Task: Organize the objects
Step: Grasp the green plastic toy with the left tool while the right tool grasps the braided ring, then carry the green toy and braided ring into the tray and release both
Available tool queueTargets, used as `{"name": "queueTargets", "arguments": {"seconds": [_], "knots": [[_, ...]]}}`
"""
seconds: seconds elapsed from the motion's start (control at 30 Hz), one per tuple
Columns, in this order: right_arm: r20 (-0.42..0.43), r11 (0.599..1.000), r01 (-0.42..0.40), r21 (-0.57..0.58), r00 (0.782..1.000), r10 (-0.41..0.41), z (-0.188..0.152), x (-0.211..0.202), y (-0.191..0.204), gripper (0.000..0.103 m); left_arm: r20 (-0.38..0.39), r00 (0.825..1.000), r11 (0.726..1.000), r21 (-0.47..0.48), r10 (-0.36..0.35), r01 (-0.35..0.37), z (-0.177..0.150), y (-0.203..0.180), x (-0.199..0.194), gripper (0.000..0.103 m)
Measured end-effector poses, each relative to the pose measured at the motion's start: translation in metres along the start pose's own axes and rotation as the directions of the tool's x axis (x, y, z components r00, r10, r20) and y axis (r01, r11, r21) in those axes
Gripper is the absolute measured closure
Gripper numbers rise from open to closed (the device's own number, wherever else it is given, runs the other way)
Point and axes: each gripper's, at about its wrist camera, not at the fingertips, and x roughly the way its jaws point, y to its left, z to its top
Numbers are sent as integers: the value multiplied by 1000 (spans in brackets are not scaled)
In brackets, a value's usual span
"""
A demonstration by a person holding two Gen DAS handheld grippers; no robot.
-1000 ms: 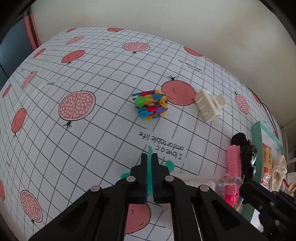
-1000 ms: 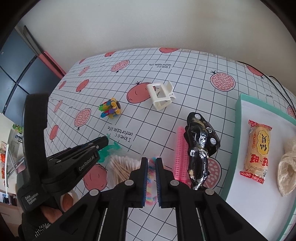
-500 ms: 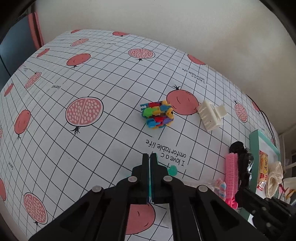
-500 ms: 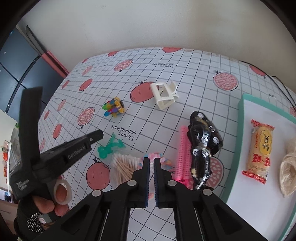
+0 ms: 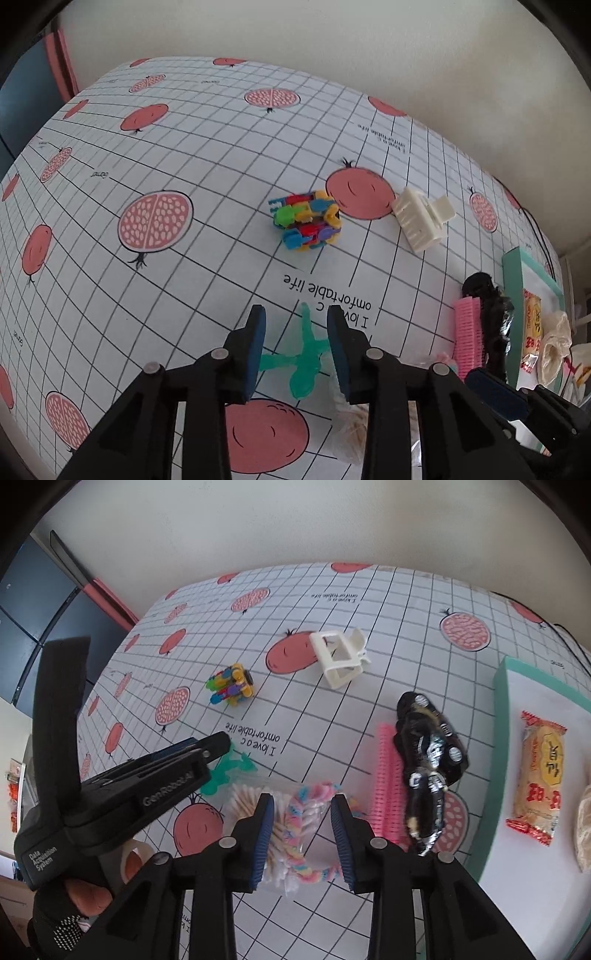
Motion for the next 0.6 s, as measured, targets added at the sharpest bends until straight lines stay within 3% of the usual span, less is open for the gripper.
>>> {"name": "queueTargets", "arguments": {"seconds": [0.27,0.4,0.6], "knots": [[-34,1000,0,21,999,0,-4,16,-5,70,-22,1000,999,32,10,-9,0,-3,2,63],[-23,1000,-18,24,1000,18,-4,15,-9,92,-27,1000,1000,28,-5,6,1,-3,-1,57],[7,1000,-17,11,1000,16,-1,4,-10,95,-40,999,993,115,-9,13,-3,-13,-8,52]]}}
